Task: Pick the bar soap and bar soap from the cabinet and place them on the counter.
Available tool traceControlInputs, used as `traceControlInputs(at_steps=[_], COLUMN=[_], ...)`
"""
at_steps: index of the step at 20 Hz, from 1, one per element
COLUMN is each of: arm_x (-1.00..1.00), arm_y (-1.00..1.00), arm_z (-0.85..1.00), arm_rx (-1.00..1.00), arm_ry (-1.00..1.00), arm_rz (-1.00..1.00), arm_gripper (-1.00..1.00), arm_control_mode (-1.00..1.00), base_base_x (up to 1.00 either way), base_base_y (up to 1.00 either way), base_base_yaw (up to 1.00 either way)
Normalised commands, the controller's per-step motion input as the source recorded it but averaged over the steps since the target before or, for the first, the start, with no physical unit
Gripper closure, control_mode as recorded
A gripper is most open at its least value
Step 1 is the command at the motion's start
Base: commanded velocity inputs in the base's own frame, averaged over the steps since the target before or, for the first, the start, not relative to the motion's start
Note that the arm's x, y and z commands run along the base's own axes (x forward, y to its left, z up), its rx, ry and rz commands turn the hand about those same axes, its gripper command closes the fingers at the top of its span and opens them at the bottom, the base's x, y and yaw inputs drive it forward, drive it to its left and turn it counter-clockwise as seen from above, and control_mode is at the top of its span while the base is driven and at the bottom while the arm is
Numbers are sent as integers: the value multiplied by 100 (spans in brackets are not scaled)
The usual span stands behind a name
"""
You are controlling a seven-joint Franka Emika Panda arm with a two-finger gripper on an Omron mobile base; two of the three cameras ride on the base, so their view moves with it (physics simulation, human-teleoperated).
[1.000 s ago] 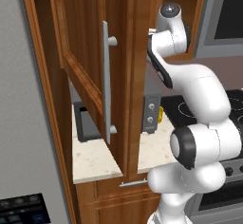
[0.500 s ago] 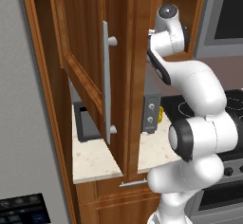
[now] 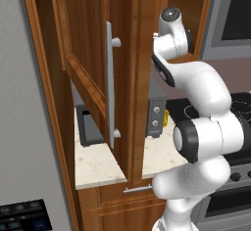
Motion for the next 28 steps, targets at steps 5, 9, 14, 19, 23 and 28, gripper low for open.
traceControlInputs(at_steps=[5,9,14,19,23,28], arm_x=[10,13,1,-5,-30,-46], arm_y=[0,0,0,0,0,0], arm_z=[-18,-18,0,0,4,12], arm_rx=[0,0,0,0,0,0], arm_ry=[0,0,0,0,0,1], arm_rz=[0,0,0,0,2,4], arm_gripper=[-100,100,100,100,100,100], arm_control_mode=[-100,-100,-100,-100,-100,-100], base_base_x=[0,0,0,0,0,0], base_base_y=[0,0,0,0,0,0], base_base_yaw=[0,0,0,0,0,0])
